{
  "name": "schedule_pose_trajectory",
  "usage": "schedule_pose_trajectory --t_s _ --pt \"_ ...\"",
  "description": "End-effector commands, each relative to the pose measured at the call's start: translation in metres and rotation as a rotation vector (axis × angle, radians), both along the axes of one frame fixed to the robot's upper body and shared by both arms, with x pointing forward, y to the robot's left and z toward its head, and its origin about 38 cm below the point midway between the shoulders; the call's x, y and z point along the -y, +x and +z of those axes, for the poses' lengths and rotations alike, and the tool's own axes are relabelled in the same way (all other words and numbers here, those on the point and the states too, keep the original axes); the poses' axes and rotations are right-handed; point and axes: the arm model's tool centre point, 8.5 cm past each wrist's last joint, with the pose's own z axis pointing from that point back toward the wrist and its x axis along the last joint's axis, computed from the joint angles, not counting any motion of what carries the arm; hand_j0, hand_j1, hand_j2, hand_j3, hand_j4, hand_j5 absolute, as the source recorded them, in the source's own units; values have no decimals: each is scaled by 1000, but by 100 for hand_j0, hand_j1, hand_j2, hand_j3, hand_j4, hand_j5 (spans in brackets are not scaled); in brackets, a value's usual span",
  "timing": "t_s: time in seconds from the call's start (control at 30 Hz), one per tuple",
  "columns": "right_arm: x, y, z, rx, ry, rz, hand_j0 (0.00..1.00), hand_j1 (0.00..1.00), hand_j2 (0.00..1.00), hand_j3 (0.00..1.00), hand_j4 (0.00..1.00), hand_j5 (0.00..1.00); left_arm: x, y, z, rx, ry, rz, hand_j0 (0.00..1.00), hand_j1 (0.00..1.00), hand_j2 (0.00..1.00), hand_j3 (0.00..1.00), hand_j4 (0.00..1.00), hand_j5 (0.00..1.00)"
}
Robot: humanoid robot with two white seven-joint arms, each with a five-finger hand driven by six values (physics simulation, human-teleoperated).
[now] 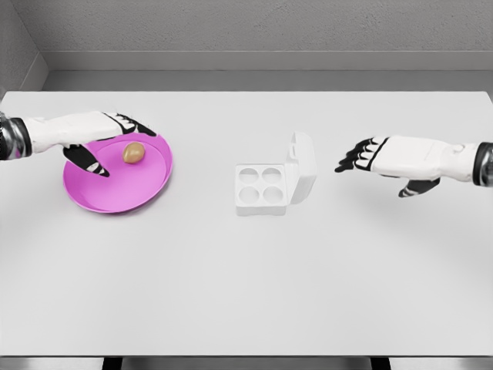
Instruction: Pack egg into the box and close the box lid
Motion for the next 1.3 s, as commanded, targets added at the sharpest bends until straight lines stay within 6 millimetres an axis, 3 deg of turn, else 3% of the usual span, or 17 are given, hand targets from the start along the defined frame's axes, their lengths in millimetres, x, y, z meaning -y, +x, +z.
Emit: schedule_pose_trajectory --t_s 0.0,0.13,0.3,0.83,0.93,1.27 --pt "1 4 -10 -20 -2 -17 100 100 100 100 100 100 0 -1 -9 -21 21 -1 93 93 93 93 93 93" --pt "4 9 -16 -29 -2 -38 100 100 100 100 100 100 6 1 -11 -18 26 -9 86 86 86 86 86 86" --pt "-2 11 -21 -26 -8 -31 100 100 100 100 100 100 5 14 -18 -36 8 33 86 86 86 86 86 86" --pt "-12 14 -24 -19 -13 -15 100 100 100 100 100 100 5 23 -28 -55 14 65 86 86 86 86 86 86" --pt "-12 14 -24 -19 -13 -15 100 100 100 100 100 100 5 24 -29 -58 11 70 80 80 80 80 80 80" --pt "-12 14 -23 -18 -13 -15 100 100 100 100 100 100 3 27 -34 -72 8 90 80 80 80 80 80 80"
